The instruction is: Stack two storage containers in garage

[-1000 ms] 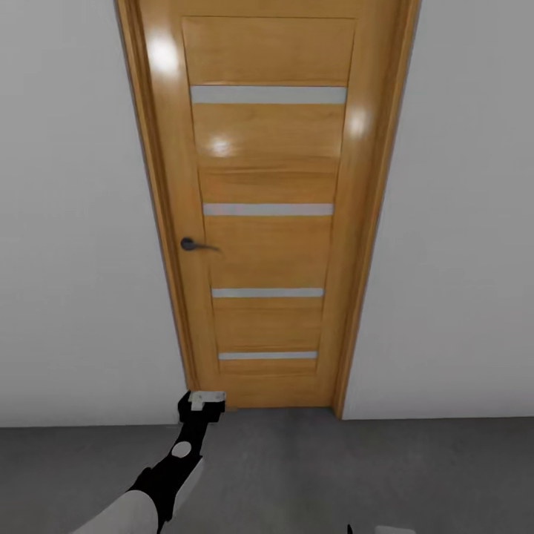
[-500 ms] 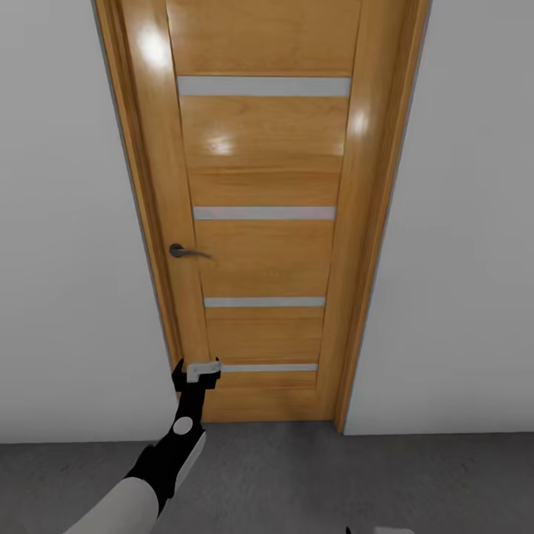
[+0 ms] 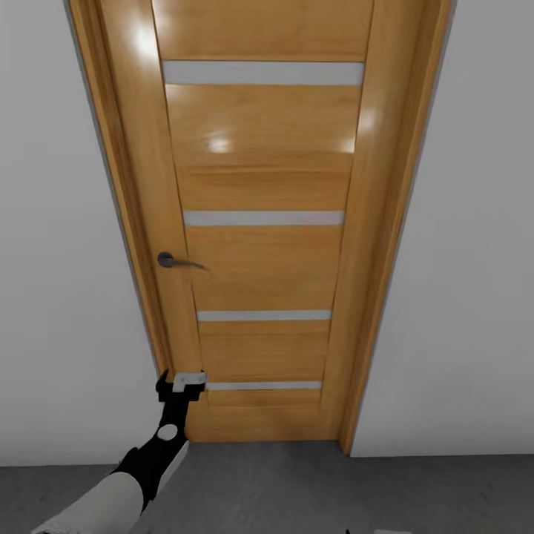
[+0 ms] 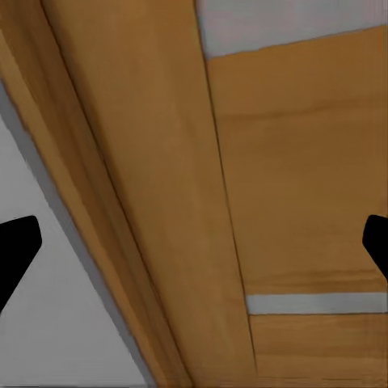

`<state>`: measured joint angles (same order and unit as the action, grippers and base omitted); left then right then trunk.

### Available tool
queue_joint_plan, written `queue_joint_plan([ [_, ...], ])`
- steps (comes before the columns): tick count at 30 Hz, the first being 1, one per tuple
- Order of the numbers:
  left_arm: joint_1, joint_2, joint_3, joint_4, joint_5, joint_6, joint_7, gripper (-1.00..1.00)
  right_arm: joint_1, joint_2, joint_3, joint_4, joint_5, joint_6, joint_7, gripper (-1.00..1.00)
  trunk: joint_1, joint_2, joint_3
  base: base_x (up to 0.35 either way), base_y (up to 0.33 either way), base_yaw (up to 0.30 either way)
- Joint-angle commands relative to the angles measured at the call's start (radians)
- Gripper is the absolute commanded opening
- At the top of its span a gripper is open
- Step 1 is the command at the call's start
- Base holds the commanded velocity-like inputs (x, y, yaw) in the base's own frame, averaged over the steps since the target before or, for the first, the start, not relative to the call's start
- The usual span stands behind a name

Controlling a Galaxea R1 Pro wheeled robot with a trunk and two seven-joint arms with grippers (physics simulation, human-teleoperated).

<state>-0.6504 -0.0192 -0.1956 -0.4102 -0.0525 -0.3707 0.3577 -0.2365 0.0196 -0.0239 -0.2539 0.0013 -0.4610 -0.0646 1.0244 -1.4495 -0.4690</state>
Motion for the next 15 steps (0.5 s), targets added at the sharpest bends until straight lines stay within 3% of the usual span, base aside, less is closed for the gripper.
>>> queue_joint_plan([
  [1,-0.009,0.003,-0.007,0.022,-0.005,-0.002,0.003,1.0,0.0,0.0,-0.002,0.001,0.0,-0.003,-0.002,1.0,0.001,-0.001,-0.001,0.327,0.0,0.0],
  [12,-0.03,0.008,-0.008,0.062,-0.004,-0.004,-0.023,1.0,0.005,0.002,-0.005,0.006,0.0,0.004,-0.01,1.0,0.001,-0.001,-0.001,0.28,0.0,0.0],
  [15,-0.03,0.007,-0.007,0.063,-0.005,-0.004,-0.023,1.0,0.006,0.0,-0.008,0.051,-0.003,0.003,-0.008,1.0,0.001,-0.001,-0.001,0.277,0.0,0.0],
])
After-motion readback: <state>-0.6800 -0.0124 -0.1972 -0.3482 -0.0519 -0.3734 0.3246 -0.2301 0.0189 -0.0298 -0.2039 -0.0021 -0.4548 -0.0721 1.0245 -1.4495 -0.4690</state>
